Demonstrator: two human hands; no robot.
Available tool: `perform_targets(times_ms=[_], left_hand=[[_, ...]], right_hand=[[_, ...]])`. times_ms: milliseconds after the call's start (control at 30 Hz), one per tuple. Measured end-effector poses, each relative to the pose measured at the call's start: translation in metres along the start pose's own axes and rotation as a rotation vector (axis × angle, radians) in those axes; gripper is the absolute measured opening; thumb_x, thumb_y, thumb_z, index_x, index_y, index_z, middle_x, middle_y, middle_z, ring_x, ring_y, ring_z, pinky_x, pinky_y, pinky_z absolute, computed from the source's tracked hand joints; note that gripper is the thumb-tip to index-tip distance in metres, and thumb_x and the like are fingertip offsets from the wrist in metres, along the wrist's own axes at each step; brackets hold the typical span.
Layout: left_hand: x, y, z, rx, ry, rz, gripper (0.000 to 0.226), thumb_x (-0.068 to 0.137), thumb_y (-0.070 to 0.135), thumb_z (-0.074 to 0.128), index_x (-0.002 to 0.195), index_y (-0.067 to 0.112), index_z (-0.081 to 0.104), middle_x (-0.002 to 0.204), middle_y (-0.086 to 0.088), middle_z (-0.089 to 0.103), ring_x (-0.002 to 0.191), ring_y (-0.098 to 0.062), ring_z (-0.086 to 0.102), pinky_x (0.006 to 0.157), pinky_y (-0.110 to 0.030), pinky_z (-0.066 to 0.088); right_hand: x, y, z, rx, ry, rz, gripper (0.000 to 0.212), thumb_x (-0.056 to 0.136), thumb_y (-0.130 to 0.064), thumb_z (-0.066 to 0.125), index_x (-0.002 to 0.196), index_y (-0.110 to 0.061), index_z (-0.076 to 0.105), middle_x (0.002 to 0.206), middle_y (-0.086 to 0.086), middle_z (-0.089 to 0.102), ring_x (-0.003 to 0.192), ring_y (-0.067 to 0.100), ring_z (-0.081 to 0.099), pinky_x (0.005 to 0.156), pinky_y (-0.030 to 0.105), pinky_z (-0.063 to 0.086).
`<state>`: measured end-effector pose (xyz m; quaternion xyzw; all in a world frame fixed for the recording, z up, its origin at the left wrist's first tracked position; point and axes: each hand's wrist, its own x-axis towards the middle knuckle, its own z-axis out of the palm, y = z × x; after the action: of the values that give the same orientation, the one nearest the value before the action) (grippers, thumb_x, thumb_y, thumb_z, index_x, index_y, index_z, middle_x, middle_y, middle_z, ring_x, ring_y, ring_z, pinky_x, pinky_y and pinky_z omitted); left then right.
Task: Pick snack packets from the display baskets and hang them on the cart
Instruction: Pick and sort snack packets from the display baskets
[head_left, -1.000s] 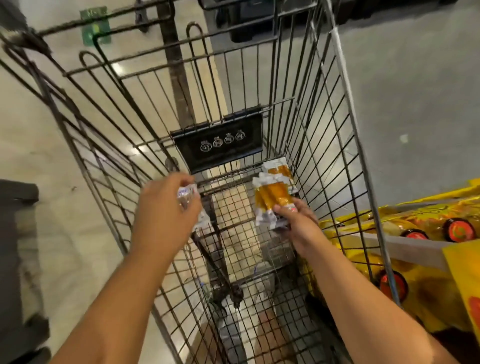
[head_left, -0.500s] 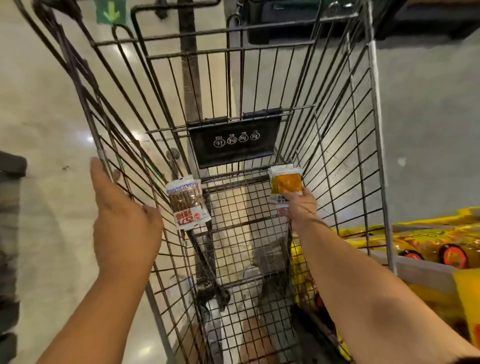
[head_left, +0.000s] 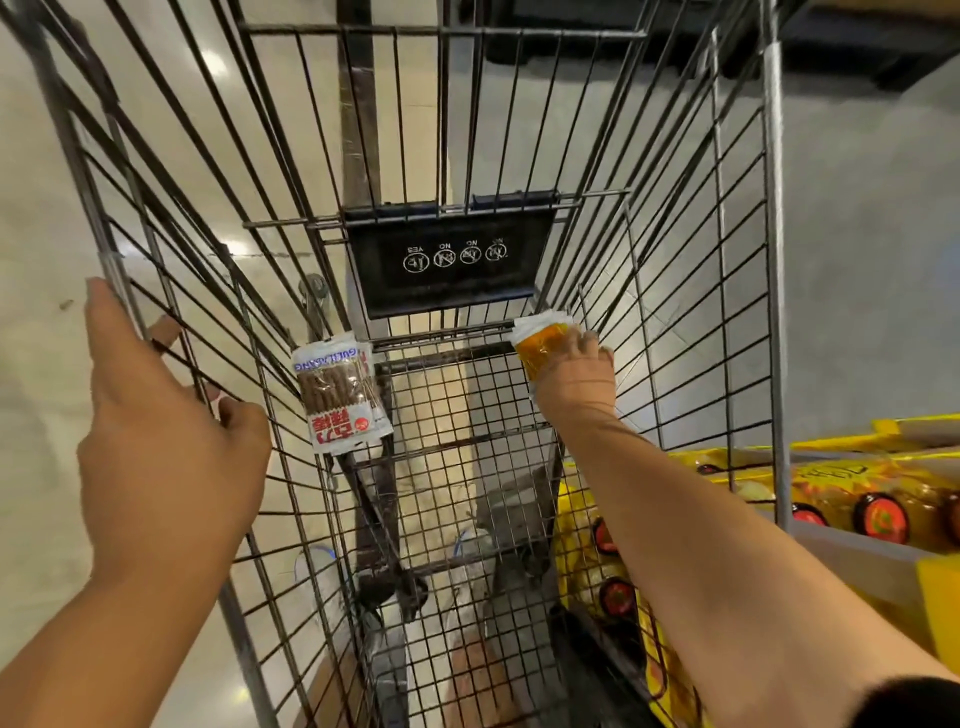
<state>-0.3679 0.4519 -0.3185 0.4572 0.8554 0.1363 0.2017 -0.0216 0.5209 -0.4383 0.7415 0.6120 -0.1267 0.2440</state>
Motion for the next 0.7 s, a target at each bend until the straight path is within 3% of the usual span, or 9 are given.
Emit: perform_targets(times_ms=[67, 133, 233, 333, 400, 467, 567, 667, 700], left_hand=[[0.003, -0.011, 0.007, -0.004, -0.014, -0.038, 0.072, 0.083, 0.06, 0.032, 0.123, 0.003, 0.048, 0.087, -0.022, 0.055, 0.062, -0.028, 0.05, 0.06, -0.041, 0.042], [0.004, -0.015, 0.008, -0.023, 0.037, -0.043, 0.072, 0.081, 0.063, 0.032, 0.129, 0.01, 0.048, 0.087, -0.022, 0.056, 0.057, -0.029, 0.05, 0.057, -0.041, 0.046], [0.001, -0.002, 0.0, -0.058, 0.094, 0.046, 0.071, 0.08, 0.054, 0.036, 0.143, 0.021, 0.044, 0.119, -0.012, 0.063, 0.062, -0.025, 0.051, 0.064, -0.043, 0.05], [0.003, -0.004, 0.003, -0.135, 0.165, 0.034, 0.075, 0.083, 0.051, 0.043, 0.153, 0.032, 0.028, 0.115, -0.006, 0.062, 0.068, -0.009, 0.049, 0.071, -0.041, 0.048], [0.003, -0.005, 0.005, -0.193, 0.177, -0.004, 0.075, 0.079, 0.058, 0.042, 0.149, 0.032, 0.035, 0.124, 0.001, 0.06, 0.067, 0.0, 0.052, 0.071, -0.037, 0.047], [0.003, -0.006, 0.004, -0.19, 0.142, 0.04, 0.075, 0.078, 0.059, 0.039, 0.147, 0.028, 0.039, 0.133, 0.011, 0.056, 0.069, -0.002, 0.054, 0.07, -0.034, 0.048], [0.005, -0.009, 0.01, -0.243, 0.127, -0.108, 0.091, 0.076, 0.081, 0.037, 0.145, 0.022, 0.039, 0.131, 0.006, 0.056, 0.08, 0.016, 0.054, 0.082, -0.032, 0.042], [0.003, -0.013, 0.015, -0.191, 0.094, -0.143, 0.079, 0.077, 0.064, 0.039, 0.139, 0.016, 0.044, 0.111, -0.007, 0.06, 0.085, -0.013, 0.058, 0.081, -0.04, 0.042], [-0.001, -0.009, 0.01, -0.19, 0.099, -0.108, 0.073, 0.079, 0.056, 0.044, 0.142, 0.018, 0.043, 0.113, -0.007, 0.062, 0.081, -0.007, 0.055, 0.081, -0.039, 0.042]], right_hand=[[0.003, -0.001, -0.001, -0.021, -0.003, -0.067, 0.077, 0.099, -0.025, 0.052, 0.16, -0.025, 0.006, 0.163, 0.016, 0.013, 0.143, 0.035, 0.028, 0.116, 0.047, 0.032], [0.008, -0.002, -0.003, 0.031, -0.06, -0.087, 0.073, 0.1, -0.019, 0.05, 0.157, -0.04, 0.01, 0.163, 0.016, 0.012, 0.142, 0.037, 0.029, 0.113, 0.048, 0.037], [0.012, -0.009, -0.005, 0.115, -0.058, -0.034, 0.056, 0.103, -0.037, 0.04, 0.156, -0.029, 0.023, 0.161, 0.013, 0.024, 0.146, 0.035, 0.027, 0.114, 0.052, 0.033], [0.014, -0.021, -0.003, 0.023, -0.031, -0.074, 0.064, 0.101, -0.034, 0.047, 0.157, -0.018, 0.021, 0.16, 0.012, 0.023, 0.146, 0.033, 0.027, 0.115, 0.053, 0.032], [0.019, -0.018, 0.001, -0.007, -0.011, -0.114, 0.066, 0.1, -0.022, 0.049, 0.158, -0.02, 0.018, 0.161, 0.011, 0.022, 0.146, 0.034, 0.027, 0.117, 0.054, 0.031], [0.021, -0.007, 0.007, 0.016, -0.003, -0.146, 0.073, 0.098, -0.017, 0.052, 0.159, -0.028, 0.015, 0.162, 0.008, 0.023, 0.147, 0.035, 0.028, 0.117, 0.052, 0.03], [0.014, 0.005, 0.01, 0.035, -0.033, -0.128, 0.083, 0.096, -0.023, 0.058, 0.16, -0.036, 0.006, 0.168, 0.004, 0.012, 0.15, 0.035, 0.019, 0.12, 0.049, 0.023], [0.006, 0.001, 0.007, -0.002, -0.036, -0.179, 0.09, 0.095, -0.012, 0.053, 0.161, -0.033, -0.004, 0.169, 0.005, -0.009, 0.152, 0.038, 0.009, 0.123, 0.052, 0.016], [0.004, -0.002, 0.009, -0.038, -0.044, -0.238, 0.091, 0.094, -0.008, 0.052, 0.161, -0.033, -0.005, 0.168, 0.006, -0.015, 0.153, 0.038, 0.004, 0.124, 0.053, 0.011]])
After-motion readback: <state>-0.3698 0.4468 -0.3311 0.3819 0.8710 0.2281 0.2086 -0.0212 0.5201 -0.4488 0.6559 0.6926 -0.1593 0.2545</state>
